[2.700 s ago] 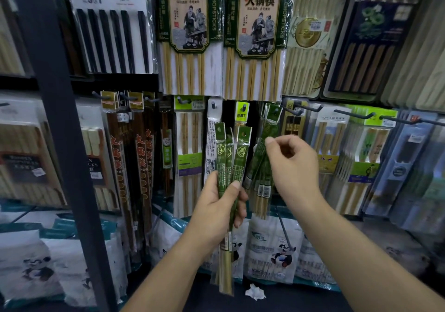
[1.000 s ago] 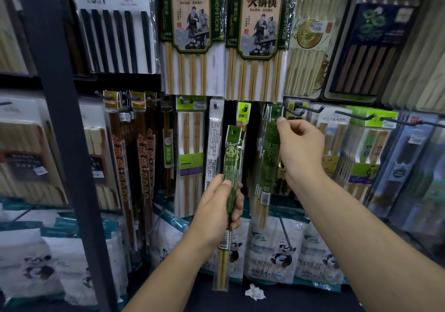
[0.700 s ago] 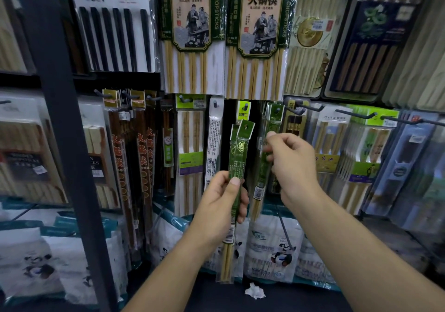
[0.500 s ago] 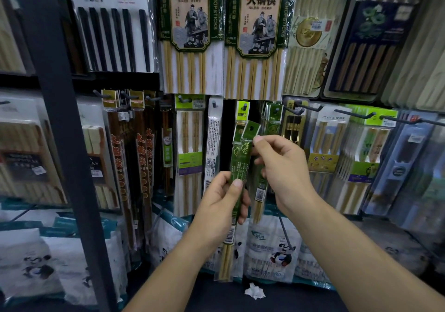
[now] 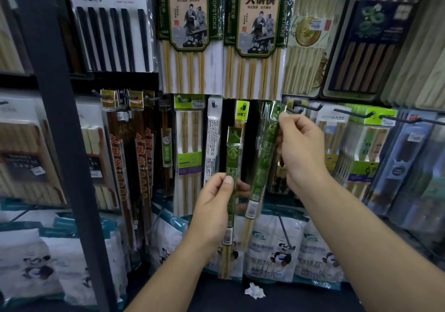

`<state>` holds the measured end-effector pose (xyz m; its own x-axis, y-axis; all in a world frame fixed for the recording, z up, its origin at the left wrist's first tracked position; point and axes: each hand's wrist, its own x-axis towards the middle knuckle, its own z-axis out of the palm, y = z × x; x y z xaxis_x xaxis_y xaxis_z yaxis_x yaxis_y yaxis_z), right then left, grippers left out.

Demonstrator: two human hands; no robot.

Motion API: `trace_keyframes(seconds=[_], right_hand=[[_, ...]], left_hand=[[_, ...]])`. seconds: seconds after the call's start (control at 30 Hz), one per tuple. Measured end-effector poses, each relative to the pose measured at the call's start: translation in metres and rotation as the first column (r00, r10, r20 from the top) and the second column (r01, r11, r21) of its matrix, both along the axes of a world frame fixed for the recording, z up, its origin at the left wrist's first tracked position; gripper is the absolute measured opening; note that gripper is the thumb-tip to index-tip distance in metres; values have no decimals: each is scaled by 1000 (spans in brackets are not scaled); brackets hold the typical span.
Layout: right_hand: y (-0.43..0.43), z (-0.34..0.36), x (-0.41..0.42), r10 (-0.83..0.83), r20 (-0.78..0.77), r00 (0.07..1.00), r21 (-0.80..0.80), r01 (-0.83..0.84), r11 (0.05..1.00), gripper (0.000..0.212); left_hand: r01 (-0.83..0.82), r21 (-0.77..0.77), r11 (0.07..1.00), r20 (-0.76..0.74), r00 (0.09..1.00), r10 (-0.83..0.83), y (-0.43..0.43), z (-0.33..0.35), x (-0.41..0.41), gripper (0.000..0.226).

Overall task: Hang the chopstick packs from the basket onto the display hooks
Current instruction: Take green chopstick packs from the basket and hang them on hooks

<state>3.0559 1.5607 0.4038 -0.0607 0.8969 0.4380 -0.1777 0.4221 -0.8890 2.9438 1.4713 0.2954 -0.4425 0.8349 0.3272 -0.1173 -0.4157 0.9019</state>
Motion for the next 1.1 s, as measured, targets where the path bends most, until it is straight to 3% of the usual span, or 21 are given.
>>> trace_keyframes(seconds=[0.53, 0.7, 0.93, 1.1], right_hand=[[30, -7, -5, -158, 58, 986, 109, 151, 982, 35], [21, -16, 0, -189, 58, 980, 84, 184, 979, 19], [-11, -30, 1, 55, 137, 989, 182, -80, 980, 15], [-6, -22, 7, 31, 132, 991, 212, -59, 976, 19]], left_hand=[[0, -38, 999, -32, 999, -1, 3, 1, -4, 27], [-15, -25, 1000, -79, 997, 13, 2, 3, -4, 24], [59, -5, 998, -147, 987, -59, 9, 6, 2, 32], [99, 0, 995, -240, 966, -96, 17, 12, 9, 21]])
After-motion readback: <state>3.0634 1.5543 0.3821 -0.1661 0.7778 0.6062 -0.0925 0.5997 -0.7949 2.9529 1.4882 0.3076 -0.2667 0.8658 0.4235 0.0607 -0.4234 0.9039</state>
